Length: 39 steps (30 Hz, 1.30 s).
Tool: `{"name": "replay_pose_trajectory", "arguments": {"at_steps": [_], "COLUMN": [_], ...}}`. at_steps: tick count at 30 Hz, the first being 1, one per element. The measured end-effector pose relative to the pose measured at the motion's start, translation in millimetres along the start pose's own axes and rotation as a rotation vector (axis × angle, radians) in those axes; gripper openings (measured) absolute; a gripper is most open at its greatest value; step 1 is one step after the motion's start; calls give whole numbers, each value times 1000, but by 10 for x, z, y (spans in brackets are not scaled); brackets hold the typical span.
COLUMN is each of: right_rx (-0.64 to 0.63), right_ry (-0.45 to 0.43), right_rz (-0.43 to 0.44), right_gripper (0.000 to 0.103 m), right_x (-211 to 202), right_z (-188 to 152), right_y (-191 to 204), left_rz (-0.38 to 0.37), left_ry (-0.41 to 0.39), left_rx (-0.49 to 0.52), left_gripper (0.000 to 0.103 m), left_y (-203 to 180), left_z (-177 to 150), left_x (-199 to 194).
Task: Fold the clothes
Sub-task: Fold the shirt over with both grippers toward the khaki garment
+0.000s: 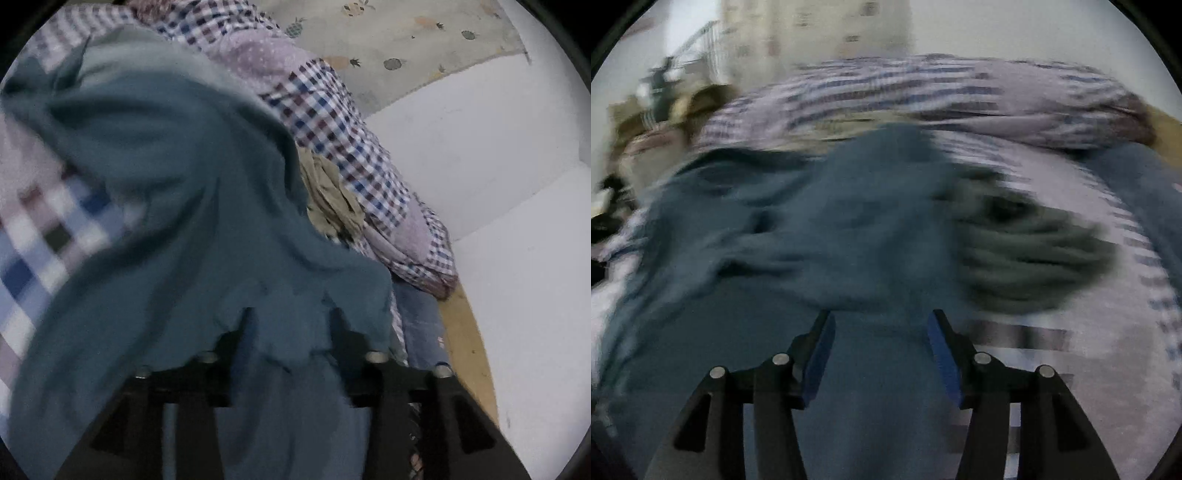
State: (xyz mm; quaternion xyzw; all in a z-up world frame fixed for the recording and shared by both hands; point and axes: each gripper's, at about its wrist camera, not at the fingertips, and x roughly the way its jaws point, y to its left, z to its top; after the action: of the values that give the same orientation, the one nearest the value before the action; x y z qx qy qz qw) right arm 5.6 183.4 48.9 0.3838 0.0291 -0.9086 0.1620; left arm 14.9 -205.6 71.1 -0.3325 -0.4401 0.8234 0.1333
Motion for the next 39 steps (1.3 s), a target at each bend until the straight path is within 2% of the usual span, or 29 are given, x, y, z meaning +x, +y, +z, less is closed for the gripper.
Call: {"name": "replay_pose_trajectory", "arguments": {"at_steps": [2, 3, 6, 8, 11, 17, 24, 29, 30, 31, 32, 36, 39], "right_rx": [-78, -135, -294, -364, -476, -638, -613, -673, -676, -674, -667, -549, -413], "right_ry": [-1, -8, -44, -52, -16, 144, 238, 307, 316, 322, 325, 301, 253], "right_rz": [56, 63, 45, 50, 101, 229, 236, 165, 156, 143, 126, 132, 197], "right_gripper": [56, 56, 57, 57, 57, 55, 45, 37, 27, 10, 2, 2, 2], "right_x": [20, 13, 29, 49, 242, 774, 1186, 1415, 1442, 1462, 1474, 1384, 1222], "right_z": [-10, -24, -44, -47, 45, 237, 458, 457, 465, 481, 509, 758, 1052], "right_y": [392, 584, 1056, 1392, 1849, 2564, 2699, 2785, 2793, 2798, 2798, 2725, 2641], "left_rz": [-26, -31, -32, -13, -63, -108, -150, -164, -168, -173, -179, -208, -218], "left_ry": [-5, 0, -6, -58, -100, -122, -134, -126, -125, -126, -128, -140, -159], "left_rx": [-41, -70, -98, -125, -224, -292, -384, -398, -400, -409, -421, -480, -505], "left_gripper": [76, 78, 78, 78, 78, 78, 78, 78, 78, 78, 78, 78, 78], "left_y": [92, 136, 185, 249, 420, 570, 743, 737, 744, 764, 787, 883, 929], "left_z": [-129, -170, -167, -97, 38, 226, 339, 382, 396, 403, 408, 431, 455], "left_x": [21, 46, 62, 2, -112, -286, -307, -280, -288, -293, -298, -313, -344]}}
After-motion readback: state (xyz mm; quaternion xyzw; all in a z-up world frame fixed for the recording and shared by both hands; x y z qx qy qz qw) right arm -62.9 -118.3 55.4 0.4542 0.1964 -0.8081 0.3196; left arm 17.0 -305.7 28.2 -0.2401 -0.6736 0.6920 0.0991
